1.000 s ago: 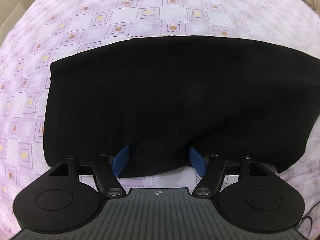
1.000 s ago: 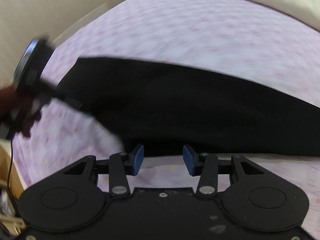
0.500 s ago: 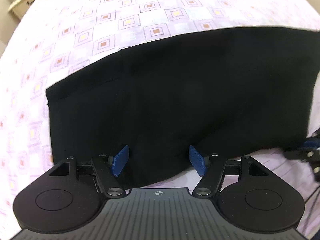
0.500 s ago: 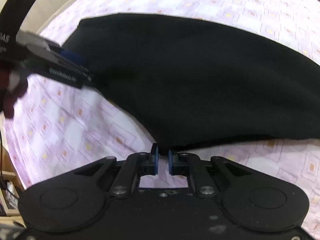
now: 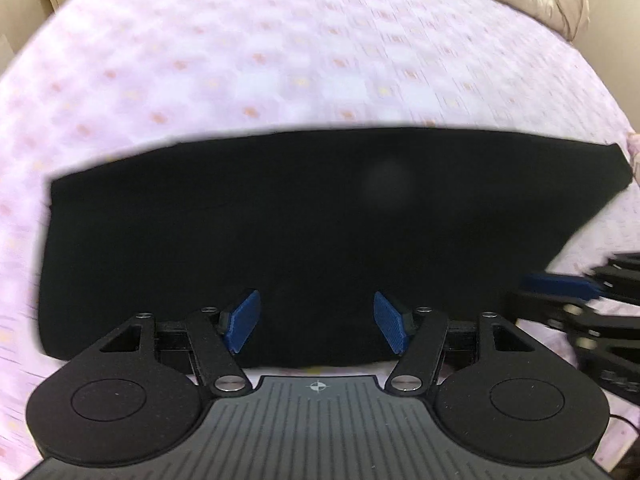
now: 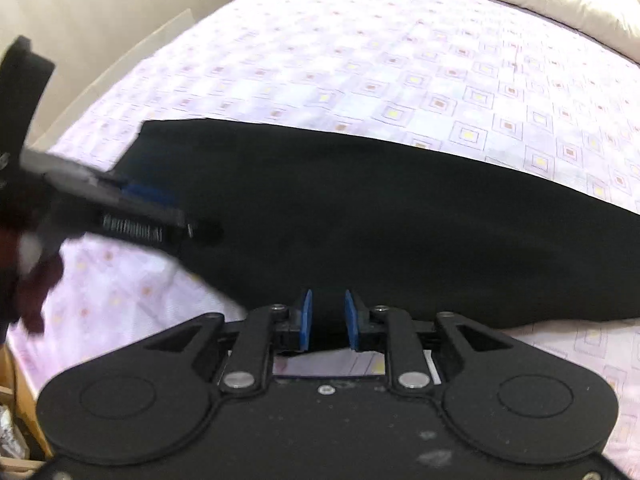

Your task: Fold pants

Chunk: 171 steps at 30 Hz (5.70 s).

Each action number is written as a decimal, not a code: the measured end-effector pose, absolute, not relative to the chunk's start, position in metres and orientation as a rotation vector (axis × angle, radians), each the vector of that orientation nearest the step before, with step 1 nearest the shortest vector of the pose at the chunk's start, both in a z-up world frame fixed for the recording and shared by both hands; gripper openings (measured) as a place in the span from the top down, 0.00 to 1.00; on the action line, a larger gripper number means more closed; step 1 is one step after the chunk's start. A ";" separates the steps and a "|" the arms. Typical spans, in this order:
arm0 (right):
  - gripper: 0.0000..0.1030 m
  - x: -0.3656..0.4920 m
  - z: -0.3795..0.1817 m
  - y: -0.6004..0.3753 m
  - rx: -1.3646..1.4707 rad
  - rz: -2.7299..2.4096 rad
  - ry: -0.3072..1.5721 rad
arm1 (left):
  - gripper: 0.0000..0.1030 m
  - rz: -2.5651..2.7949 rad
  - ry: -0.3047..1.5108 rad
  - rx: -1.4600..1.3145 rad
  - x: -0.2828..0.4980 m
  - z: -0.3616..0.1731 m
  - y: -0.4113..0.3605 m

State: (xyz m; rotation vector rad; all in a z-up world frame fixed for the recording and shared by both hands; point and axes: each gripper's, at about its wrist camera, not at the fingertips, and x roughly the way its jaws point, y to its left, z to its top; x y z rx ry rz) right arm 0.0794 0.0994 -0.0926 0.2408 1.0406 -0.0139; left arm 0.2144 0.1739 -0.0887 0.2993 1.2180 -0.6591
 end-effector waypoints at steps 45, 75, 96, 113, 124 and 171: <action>0.54 -0.103 -0.158 -0.386 0.817 -0.664 0.917 | 0.54 -0.529 1.090 0.588 0.092 -0.120 -0.066; 0.80 -0.078 -0.079 -0.388 0.679 -0.412 0.816 | 0.64 -0.747 1.016 0.524 0.090 -0.098 -0.179; 0.80 0.053 -0.043 -0.111 0.403 -0.065 0.872 | 0.64 -0.385 1.055 0.290 0.129 -0.059 0.046; 0.52 0.070 -0.078 -0.048 0.308 0.111 0.927 | 0.64 -0.376 1.025 0.225 0.138 -0.035 0.105; 0.93 0.040 -0.106 -0.185 0.435 -0.303 1.035 | 0.64 -0.568 1.047 0.394 0.129 -0.078 0.010; 0.83 0.087 -0.105 0.124 0.245 -0.137 1.212 | 0.05 -0.398 1.288 -0.345 0.201 -0.114 0.368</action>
